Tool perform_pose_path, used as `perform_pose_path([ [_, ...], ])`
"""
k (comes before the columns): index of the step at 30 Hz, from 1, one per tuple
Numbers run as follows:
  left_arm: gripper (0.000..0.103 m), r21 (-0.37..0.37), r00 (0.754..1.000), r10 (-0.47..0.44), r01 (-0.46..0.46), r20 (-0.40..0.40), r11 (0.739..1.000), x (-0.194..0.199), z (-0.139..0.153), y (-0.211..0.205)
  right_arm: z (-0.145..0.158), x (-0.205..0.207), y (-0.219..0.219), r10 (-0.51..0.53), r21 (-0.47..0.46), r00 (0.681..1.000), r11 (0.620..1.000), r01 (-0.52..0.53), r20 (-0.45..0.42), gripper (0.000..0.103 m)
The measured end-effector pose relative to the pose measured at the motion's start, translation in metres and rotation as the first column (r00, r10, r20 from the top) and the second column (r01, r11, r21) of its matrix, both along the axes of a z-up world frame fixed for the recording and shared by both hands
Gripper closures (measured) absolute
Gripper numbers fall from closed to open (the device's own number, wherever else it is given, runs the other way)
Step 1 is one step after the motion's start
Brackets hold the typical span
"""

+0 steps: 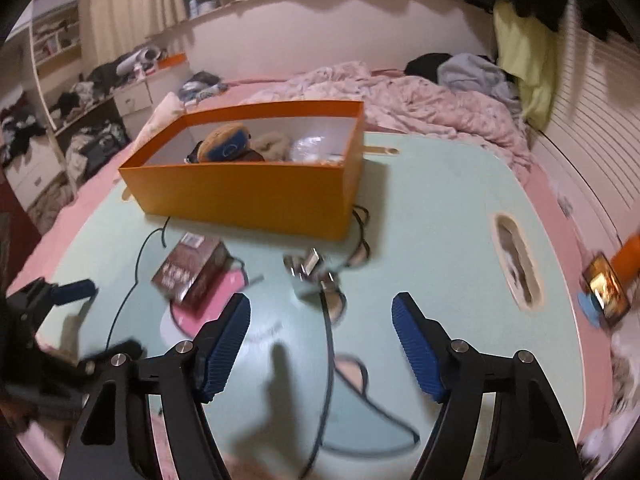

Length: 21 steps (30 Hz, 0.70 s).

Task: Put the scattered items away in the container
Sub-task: 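Grasp the metal clip with the right gripper, then grasp the brown milk-tea carton with the left gripper while the right gripper holds the clip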

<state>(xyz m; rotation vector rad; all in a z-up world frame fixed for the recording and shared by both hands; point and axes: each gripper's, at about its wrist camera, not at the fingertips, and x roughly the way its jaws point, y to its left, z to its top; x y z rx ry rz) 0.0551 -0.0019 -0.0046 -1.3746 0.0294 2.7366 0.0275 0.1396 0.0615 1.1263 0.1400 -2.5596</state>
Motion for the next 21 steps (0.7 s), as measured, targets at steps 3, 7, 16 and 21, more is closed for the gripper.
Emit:
perform_pose_path([
  [3, 0.0, -0.001, 1.0, 0.001, -0.001, 0.0, 1.0, 0.001, 0.0, 0.0, -0.009, -0.02, -0.012, -0.008, 0.031, 1.0, 0.999, 0.007, 0.03, 0.033],
  [7, 0.0, -0.001, 1.0, 0.0, 0.0, -0.001, 1.0, 0.001, 0.001, 0.0, -0.018, -0.024, -0.019, 0.008, 0.05, 0.999, 0.999, -0.01, 0.035, 0.073],
  [16, 0.0, 0.0, 1.0, 0.001, -0.001, -0.001, 1.0, 0.0, 0.001, 0.0, -0.014, 0.018, -0.008, 0.055, -0.022, 0.997, 0.998, -0.056, -0.044, 0.074],
  [21, 0.0, -0.021, 1.0, 0.02, -0.02, -0.009, 1.0, 0.002, 0.004, 0.001, -0.006, 0.038, 0.0, 0.049, -0.044, 0.996, 0.998, -0.053, -0.078, 0.074],
])
